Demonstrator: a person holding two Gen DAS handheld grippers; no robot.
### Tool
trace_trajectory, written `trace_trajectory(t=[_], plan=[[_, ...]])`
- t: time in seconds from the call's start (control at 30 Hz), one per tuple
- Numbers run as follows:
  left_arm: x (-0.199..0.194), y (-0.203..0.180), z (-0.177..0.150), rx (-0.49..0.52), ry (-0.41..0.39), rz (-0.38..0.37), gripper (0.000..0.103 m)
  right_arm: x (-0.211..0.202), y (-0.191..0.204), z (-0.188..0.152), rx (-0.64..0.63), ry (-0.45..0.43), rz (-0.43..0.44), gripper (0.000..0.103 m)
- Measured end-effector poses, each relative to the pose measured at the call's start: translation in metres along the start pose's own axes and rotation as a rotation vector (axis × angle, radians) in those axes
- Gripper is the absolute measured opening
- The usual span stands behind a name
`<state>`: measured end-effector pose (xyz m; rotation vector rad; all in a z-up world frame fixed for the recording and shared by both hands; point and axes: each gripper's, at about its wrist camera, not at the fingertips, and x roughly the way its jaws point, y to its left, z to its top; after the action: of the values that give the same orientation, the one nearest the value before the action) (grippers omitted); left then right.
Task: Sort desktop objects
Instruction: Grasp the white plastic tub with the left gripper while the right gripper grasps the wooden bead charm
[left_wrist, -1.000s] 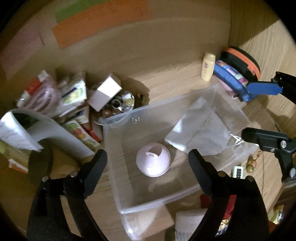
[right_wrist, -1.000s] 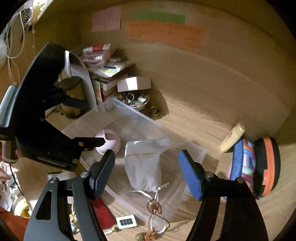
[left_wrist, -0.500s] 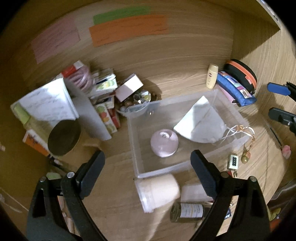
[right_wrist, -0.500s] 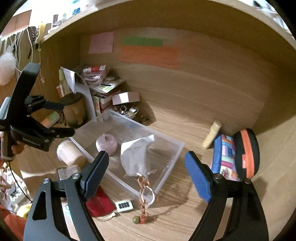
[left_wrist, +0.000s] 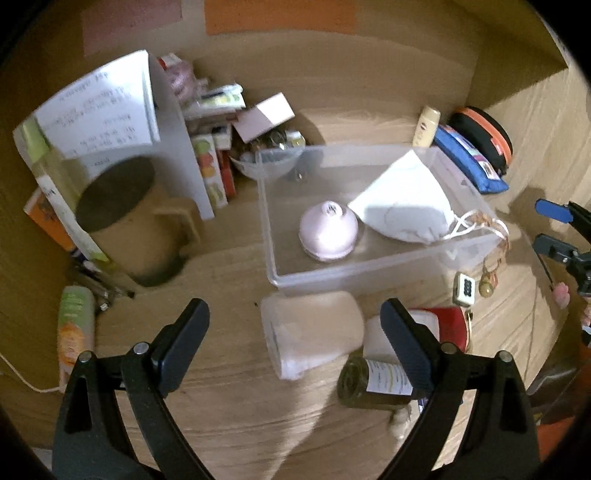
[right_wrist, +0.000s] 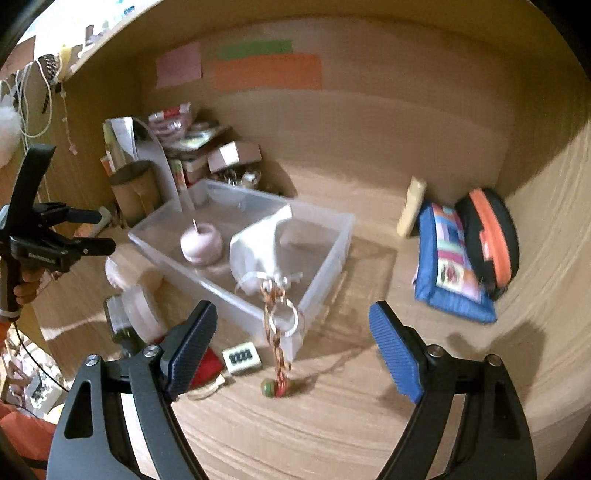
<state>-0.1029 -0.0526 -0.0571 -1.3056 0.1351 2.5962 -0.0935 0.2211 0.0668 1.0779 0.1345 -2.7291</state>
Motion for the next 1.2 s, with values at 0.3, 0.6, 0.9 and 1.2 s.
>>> trace_trajectory(t=[0.3, 0.6, 0.9, 1.2], plan=[[0.027, -0.005, -0.013, -0.01, 0.056, -0.034, 0.095, 0.019, 0.001, -0.029, -0.021, 0.065, -0.006, 0.083], [0.048, 0.002, -0.016, -0.057, 0.093, -0.032, 0.095, 0.043, -0.007, -0.05, 0.011, 0.133, 0.039, 0.081], [0.056, 0.0, -0.019, -0.095, 0.077, -0.026, 0.095, 0.062, -0.007, -0.062, 0.013, 0.173, 0.068, 0.065], [0.065, -0.005, -0.018, -0.089, 0.055, 0.015, 0.095, 0.07, 0.0, -0.064, -0.019, 0.184, 0.06, 0.059]])
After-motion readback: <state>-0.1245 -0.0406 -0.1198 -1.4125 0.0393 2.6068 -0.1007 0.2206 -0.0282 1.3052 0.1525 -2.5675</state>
